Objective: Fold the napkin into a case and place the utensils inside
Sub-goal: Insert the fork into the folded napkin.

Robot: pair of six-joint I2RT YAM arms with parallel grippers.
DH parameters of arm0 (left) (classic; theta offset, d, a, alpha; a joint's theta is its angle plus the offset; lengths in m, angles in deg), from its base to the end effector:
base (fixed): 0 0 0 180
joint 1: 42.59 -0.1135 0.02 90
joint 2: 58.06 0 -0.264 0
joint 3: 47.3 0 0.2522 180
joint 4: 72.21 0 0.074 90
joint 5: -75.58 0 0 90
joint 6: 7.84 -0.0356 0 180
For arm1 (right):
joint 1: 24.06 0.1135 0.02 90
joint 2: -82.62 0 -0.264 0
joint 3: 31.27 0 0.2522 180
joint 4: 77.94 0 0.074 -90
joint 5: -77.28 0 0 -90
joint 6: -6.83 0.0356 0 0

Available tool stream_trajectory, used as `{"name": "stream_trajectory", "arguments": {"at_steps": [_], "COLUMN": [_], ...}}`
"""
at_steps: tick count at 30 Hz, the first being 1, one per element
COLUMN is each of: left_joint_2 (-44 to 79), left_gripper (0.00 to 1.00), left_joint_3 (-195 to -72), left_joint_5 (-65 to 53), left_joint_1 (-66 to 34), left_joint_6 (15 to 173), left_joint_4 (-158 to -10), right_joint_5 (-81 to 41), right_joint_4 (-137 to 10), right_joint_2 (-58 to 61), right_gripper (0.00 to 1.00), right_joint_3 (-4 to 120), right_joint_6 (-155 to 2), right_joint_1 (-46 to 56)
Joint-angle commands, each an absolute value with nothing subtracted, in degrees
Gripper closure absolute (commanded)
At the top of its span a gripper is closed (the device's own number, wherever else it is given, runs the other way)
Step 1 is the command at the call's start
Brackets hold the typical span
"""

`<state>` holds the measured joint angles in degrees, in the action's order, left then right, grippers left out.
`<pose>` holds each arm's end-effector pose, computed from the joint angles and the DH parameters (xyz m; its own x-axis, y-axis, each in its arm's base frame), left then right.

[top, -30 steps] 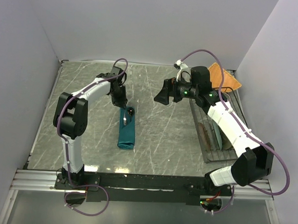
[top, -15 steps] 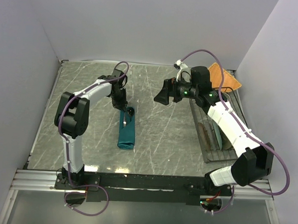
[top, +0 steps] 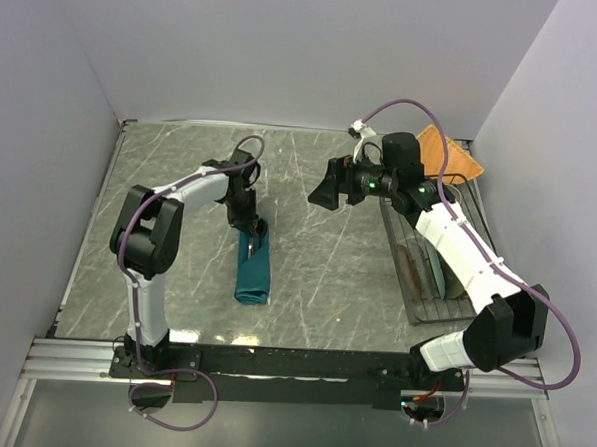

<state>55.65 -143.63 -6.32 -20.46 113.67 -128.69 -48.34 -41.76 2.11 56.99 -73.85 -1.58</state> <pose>0.3661 -0.1543 0.1749 -0.9725 -0.1631 -0.1663 -0.1162 0.9584 -0.2607 0.2849 0.1403 0.3589 -0.5611 -0.0897 -0.8229 -0.7025 0.5774 0.4160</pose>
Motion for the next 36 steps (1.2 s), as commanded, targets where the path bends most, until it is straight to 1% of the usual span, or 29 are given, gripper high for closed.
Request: {"name": "stream_trajectory", "arguments": {"at_steps": [1,6,13,36], "left_joint_2": [51.81,50.40,48.65,48.56], "left_gripper": [0.99,0.99,0.99,0.99], "left_joint_3": [-143.15,-142.98,-139.29,-135.60], "left_joint_5": [-6.77,-6.86,-6.16,-4.84], "left_joint_1": [-20.18,-20.18,-20.18,-20.09], "left_joint_6": [115.47,115.91,116.26,116.70], "left_joint_4": [-128.51,-128.51,-128.16,-127.19], "right_joint_5": [-49.11,-49.11,-49.11,-49.37], "right_joint_4": [-42.73,-42.64,-42.90,-43.34], "right_joint_2": [3.69,3.69,3.70,3.34], "right_gripper": [0.00,0.00,0.00,0.00], "right_joint_3": [56.67,56.59,56.67,56.85], "right_joint_6": [-73.94,-74.03,-73.86,-73.77], "right_joint_1": [-2.00,-1.91,-1.91,-1.91]}}
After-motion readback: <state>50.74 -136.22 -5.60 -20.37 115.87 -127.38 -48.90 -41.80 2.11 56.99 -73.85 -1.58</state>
